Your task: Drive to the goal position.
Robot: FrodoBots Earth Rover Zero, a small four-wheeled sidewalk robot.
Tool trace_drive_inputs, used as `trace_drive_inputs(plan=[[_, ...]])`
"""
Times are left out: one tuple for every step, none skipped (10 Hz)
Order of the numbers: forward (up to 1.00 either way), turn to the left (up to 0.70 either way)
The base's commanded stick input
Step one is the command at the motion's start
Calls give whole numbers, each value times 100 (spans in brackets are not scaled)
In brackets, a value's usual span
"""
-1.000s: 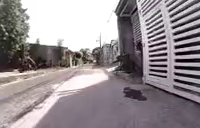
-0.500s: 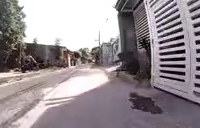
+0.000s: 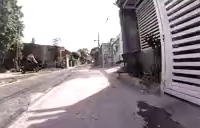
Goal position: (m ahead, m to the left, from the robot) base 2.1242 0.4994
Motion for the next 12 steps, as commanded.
trace_drive_inputs(plan=[[85, 0], [85, 0], [85, 0], [85, 0], [85, 0], [85, 0], [85, 0], [85, 0], [85, 0], [85, 0], [85, 0], [85, 0]])
